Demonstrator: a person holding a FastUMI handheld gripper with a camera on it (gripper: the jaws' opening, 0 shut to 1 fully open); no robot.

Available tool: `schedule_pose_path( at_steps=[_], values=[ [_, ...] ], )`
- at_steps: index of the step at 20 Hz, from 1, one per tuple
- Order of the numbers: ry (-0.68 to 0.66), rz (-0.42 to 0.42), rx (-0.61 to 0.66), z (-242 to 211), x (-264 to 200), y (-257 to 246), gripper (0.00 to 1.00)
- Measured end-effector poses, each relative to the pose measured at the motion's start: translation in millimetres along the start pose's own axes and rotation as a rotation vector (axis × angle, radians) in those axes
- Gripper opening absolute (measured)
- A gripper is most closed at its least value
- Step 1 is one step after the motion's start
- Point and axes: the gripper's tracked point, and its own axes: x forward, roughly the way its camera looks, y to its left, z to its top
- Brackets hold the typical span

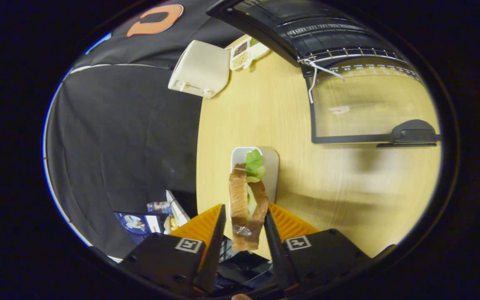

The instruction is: Open the toaster oven, put the food inside, and close the toaster oven door.

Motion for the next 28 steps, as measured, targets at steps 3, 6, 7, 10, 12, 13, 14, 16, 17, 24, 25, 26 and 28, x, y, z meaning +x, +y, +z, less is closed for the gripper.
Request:
schedule_pose_path(
  at_steps=[3, 6, 7, 10, 12, 13, 14, 16, 17, 24, 25, 26, 28],
  values=[
    [-0.002, 0.012, 0.004, 1, -9, 3, 0.40],
    [-0.028, 0.067, 0.012, 2, -39, 21, 0.37],
    [-0.047, 0.088, 0.016, 4, -51, 27, 0.37],
    [-0.148, 0.134, 0.020, 18, -100, 34, 0.37],
    [-0.246, 0.149, 0.048, 34, -137, 29, 0.37],
    [-0.302, 0.160, 0.071, 43, -156, 24, 0.37],
    [-0.361, 0.166, 0.093, 50, -171, 16, 0.37],
    [-0.470, 0.177, 0.150, 71, -198, -1, 0.37],
    [-0.531, 0.180, 0.193, 82, -205, -15, 0.37],
    [-0.838, 0.238, 0.410, 152, -215, -77, 0.37],
    [-0.861, 0.245, 0.426, 160, -211, -81, 0.37],
    [-0.888, 0.254, 0.445, 167, -208, -86, 0.37],
    [-0.960, 0.284, 0.479, 180, -205, -94, 0.37]
  ],
)
